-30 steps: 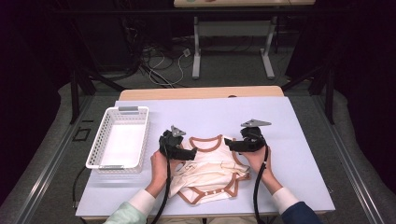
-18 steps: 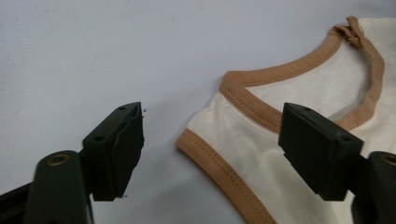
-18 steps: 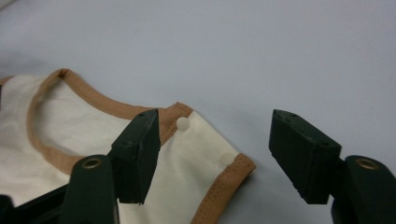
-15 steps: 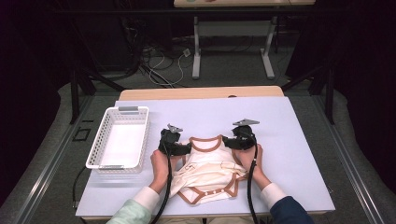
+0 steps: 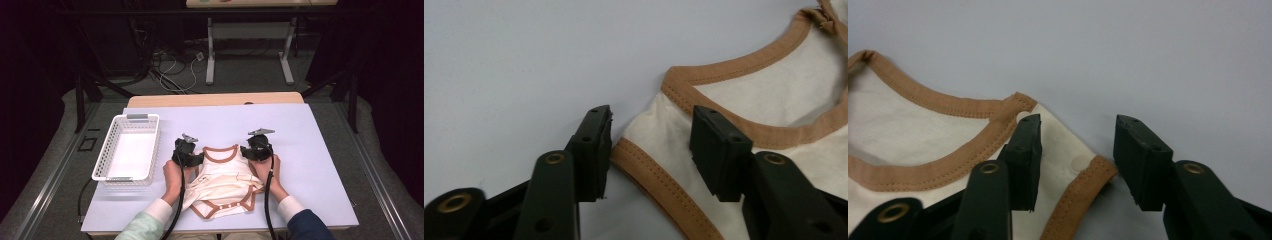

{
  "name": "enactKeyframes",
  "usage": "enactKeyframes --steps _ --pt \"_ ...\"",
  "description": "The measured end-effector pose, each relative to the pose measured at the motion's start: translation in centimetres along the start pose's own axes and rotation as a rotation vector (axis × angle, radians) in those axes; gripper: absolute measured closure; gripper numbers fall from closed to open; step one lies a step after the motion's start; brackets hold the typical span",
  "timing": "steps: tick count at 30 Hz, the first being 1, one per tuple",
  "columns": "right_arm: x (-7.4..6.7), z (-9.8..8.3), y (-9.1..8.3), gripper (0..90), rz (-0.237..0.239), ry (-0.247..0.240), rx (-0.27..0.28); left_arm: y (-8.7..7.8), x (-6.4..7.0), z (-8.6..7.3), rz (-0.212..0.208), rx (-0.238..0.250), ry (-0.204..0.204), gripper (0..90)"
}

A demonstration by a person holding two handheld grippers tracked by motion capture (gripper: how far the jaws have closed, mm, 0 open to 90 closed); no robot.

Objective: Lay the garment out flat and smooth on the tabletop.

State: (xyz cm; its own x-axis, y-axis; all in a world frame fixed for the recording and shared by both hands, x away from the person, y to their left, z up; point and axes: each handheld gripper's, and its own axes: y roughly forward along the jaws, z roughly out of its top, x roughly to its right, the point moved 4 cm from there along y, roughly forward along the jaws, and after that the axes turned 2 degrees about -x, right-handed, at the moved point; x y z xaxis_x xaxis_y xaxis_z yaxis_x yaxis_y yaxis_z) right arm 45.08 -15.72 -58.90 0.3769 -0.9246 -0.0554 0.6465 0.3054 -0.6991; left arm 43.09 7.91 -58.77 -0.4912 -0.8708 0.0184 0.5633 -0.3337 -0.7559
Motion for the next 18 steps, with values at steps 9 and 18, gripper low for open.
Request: enactKeyframes --steps 9,18 --pt "-0.35 -0.39 -0.19 76.1 0.041 -0.005 0.017 -0.08 1.01 -0.26 -0.028 0.024 0.047 81.8" --pt "-0.41 -0.18 -1.02 77.1 0.033 -0.017 0.053 -0.62 0.72 -0.24 -0.03 0.059 0.023 85.1"
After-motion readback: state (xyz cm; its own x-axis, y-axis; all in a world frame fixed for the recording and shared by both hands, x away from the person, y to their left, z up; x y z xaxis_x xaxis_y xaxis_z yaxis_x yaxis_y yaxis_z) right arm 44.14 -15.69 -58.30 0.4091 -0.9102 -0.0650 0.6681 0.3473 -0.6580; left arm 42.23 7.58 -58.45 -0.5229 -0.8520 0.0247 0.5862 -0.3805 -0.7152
